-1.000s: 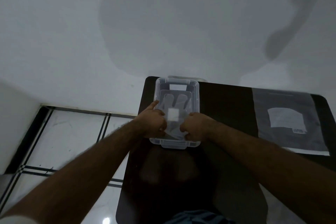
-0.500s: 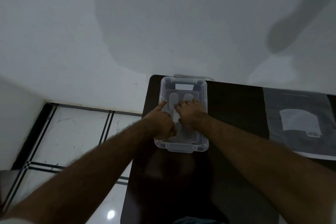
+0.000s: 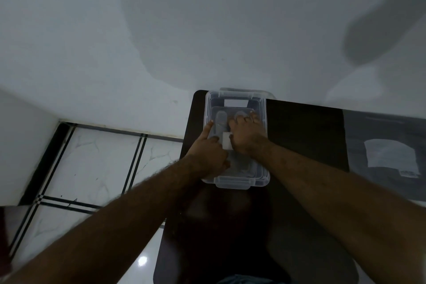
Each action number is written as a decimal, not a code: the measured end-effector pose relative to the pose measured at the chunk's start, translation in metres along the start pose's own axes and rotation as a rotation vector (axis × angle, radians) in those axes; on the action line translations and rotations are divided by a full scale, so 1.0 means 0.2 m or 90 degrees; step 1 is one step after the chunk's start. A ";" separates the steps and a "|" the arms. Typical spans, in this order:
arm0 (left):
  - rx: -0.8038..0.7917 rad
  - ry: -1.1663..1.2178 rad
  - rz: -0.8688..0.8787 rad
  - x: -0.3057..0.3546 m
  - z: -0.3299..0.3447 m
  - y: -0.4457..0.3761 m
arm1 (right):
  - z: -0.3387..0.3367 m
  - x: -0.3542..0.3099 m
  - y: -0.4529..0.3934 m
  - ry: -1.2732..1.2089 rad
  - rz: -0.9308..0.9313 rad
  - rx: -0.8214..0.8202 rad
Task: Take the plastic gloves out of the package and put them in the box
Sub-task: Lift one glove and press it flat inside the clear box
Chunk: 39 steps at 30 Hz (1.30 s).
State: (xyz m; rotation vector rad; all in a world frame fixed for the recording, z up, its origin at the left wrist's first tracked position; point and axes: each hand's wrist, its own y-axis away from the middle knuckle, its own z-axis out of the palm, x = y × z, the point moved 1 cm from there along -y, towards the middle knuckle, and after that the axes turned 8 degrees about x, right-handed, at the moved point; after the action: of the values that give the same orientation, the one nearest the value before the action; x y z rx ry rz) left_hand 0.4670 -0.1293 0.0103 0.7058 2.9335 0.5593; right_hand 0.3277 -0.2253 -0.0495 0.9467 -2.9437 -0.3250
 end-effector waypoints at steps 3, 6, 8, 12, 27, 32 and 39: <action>0.001 0.005 -0.010 0.01 -0.01 0.00 | -0.02 -0.03 -0.06 -0.006 0.018 -0.026; -0.013 -0.011 -0.019 -0.01 0.01 -0.01 | -0.07 -0.04 -0.12 -0.020 0.032 -0.019; -0.015 -0.034 -0.019 -0.02 0.03 -0.02 | -0.10 -0.04 -0.14 -0.021 0.028 -0.006; 0.031 -0.043 -0.027 -0.02 0.06 -0.02 | -0.16 -0.04 -0.10 0.027 0.023 -0.026; -0.037 -0.039 -0.033 -0.03 0.07 0.03 | -0.19 -0.09 0.28 0.097 -0.142 -0.051; 0.045 -0.032 -0.050 0.02 -0.06 0.10 | -0.23 -0.03 0.42 0.073 -0.135 0.004; 0.159 0.103 -0.129 0.32 -0.19 0.30 | -0.28 0.13 0.95 -0.045 -0.107 0.116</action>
State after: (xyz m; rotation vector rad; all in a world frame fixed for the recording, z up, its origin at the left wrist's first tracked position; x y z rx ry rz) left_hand 0.4290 -0.0639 0.0686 0.3882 3.2105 0.2457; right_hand 0.2026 -0.1009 0.0432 1.2342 -3.0045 -0.0981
